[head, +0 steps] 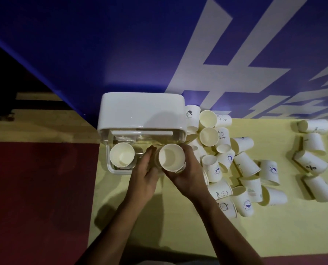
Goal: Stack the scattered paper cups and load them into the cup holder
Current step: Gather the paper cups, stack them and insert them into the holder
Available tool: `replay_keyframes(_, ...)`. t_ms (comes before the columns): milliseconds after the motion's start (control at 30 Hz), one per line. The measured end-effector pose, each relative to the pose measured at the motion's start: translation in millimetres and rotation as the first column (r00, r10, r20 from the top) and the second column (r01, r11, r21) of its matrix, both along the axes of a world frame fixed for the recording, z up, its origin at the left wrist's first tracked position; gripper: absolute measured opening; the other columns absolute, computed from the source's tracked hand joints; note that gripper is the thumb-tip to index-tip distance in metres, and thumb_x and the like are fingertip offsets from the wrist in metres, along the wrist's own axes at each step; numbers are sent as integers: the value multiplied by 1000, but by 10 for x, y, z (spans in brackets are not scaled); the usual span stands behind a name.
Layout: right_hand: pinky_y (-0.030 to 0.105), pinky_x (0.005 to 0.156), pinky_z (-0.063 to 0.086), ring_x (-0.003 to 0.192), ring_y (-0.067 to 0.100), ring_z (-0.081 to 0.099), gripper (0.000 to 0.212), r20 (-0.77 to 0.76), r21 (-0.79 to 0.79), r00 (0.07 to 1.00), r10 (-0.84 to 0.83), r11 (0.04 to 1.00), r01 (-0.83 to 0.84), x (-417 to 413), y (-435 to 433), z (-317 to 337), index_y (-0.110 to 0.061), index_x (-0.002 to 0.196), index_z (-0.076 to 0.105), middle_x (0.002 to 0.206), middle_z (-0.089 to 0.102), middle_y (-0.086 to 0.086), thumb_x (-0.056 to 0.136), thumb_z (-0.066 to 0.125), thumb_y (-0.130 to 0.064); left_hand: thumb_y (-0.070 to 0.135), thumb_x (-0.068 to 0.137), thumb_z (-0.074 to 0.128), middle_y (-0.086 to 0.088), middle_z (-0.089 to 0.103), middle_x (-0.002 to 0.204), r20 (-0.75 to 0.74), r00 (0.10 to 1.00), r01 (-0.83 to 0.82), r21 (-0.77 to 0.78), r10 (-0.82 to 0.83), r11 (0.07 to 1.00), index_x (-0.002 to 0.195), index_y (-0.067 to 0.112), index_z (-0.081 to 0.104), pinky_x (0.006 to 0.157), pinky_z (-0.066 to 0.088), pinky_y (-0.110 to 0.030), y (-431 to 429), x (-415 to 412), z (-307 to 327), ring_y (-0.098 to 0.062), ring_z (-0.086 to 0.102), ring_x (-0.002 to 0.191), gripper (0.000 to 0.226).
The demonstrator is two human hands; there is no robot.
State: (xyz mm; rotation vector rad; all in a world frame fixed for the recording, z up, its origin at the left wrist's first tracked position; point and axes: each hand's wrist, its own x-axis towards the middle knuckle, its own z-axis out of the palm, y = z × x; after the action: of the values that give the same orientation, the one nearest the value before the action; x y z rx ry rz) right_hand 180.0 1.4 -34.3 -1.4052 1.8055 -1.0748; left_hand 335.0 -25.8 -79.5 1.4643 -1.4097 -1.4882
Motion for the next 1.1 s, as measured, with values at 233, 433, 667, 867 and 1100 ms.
replay_keyframes(233, 32, 99, 50, 122, 15, 57, 89, -100, 127, 994, 54, 991, -41, 1, 55, -396, -20, 145, 45, 136, 56, -11, 73, 88, -50, 29, 110, 41, 21, 59, 133, 176, 983, 52, 13, -54, 999, 141, 32, 58, 92, 33, 1, -109, -128, 121, 8, 53, 119, 36)
replay_keyframes(433, 33, 99, 49, 127, 14, 53, 67, -162, 175, 983, 82, 983, -53, -51, 58, -422, -21, 147, 47, 139, 58, -5, 91, 72, -50, 16, 107, 43, 9, 71, 119, 288, 949, 128, 26, -130, 991, 144, 40, 53, 79, 43, -4, -109, -85, -85, -7, 66, 105, 46)
replay_keyframes(667, 34, 107, 43, 136, 20, 44, 71, -215, 269, 954, 211, 951, -150, -109, -48, -514, -21, 157, 38, 150, 50, 2, 96, 67, -43, 18, 105, 51, 12, 73, 118, 305, 949, 93, -22, -82, 995, 143, 29, 59, 83, 45, -5, -100, -26, -133, -2, 66, 104, 40)
replay_keyframes(867, 30, 114, 36, 145, 16, 37, 69, -200, 243, 956, 213, 956, -162, -156, -30, -445, -20, 157, 37, 158, 43, 0, 98, 64, -42, 24, 104, 54, 6, 69, 129, 348, 937, 63, -54, -40, 997, 145, 24, 57, 92, 47, -21, -49, -51, -68, -9, 64, 115, 40)
replay_keyframes(1100, 33, 91, 55, 114, 8, 61, 37, -151, 171, 973, -177, 964, 202, -566, 527, -285, -27, 136, 62, 128, 64, -12, 99, 63, -32, 32, 101, 58, 4, 68, 121, 404, 913, 196, -334, -48, 922, 124, 21, 66, 89, 44, -8, 337, -322, 313, -6, 61, 110, 26)
